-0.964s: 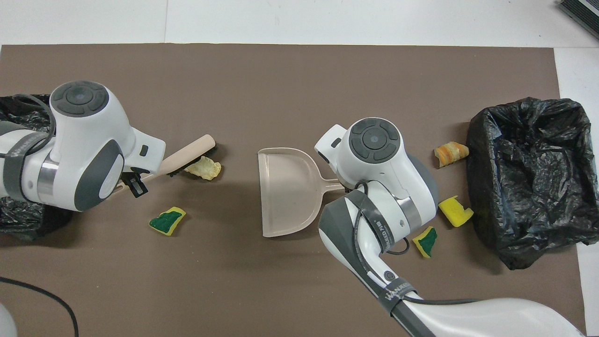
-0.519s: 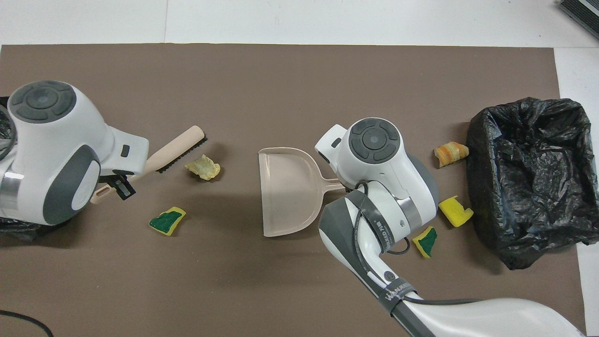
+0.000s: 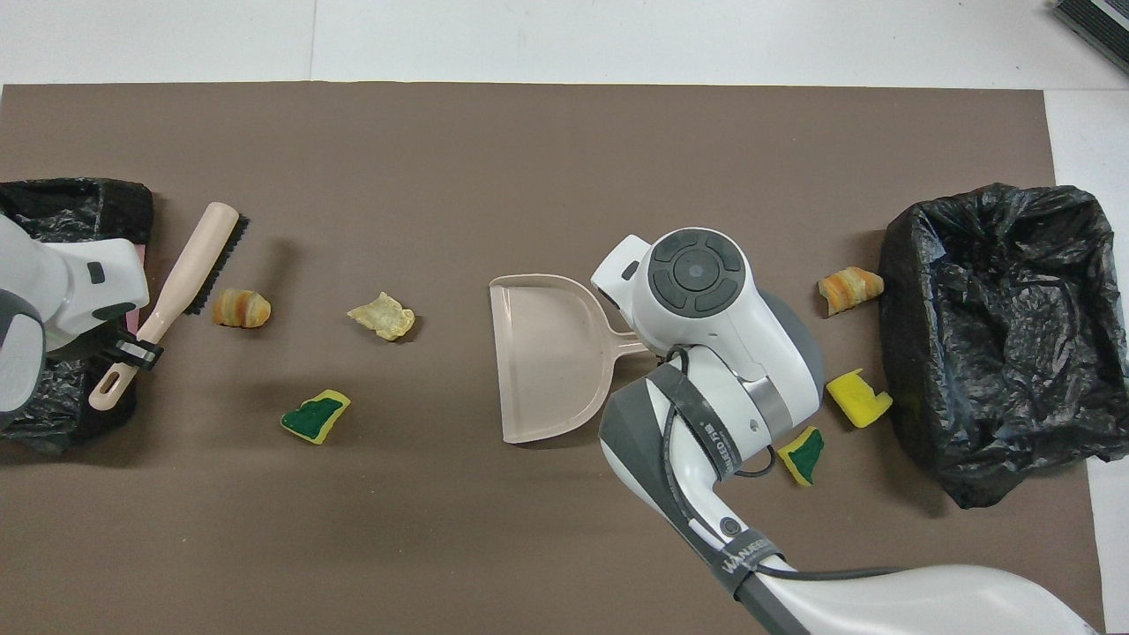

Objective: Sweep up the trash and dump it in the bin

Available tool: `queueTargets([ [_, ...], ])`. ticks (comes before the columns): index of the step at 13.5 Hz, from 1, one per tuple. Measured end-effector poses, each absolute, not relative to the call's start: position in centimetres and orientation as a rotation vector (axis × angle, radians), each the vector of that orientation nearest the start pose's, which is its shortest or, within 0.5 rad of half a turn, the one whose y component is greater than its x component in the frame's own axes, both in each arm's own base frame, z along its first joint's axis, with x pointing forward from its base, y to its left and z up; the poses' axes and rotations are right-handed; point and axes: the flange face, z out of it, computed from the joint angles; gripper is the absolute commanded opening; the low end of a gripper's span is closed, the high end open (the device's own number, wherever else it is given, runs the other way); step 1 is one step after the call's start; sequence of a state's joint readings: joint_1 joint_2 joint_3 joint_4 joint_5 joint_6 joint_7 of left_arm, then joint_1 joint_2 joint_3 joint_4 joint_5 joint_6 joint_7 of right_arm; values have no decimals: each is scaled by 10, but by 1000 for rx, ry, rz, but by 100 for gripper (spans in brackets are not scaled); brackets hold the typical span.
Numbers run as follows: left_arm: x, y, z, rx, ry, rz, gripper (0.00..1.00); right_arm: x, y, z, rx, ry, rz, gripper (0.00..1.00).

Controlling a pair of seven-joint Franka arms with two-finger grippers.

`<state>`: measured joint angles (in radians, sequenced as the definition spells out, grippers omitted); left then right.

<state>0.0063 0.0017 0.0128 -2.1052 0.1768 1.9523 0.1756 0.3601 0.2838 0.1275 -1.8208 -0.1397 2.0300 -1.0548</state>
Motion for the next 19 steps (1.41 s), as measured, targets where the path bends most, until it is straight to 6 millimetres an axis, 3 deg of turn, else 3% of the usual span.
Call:
queueTargets([
  [4,511,14,381,-2976,1,225,0,554,279,377,2136,2211,-141,0],
  [8,507,-10,374,-2978,-39,224,0,553,279,378,2135,2211,-140,0],
  [13,495,-98,371,-3077,91,251,0,553,280,377,2149,2196,-140,0],
  [19,457,-218,372,-3210,270,318,0,552,281,374,2168,2174,-113,0],
])
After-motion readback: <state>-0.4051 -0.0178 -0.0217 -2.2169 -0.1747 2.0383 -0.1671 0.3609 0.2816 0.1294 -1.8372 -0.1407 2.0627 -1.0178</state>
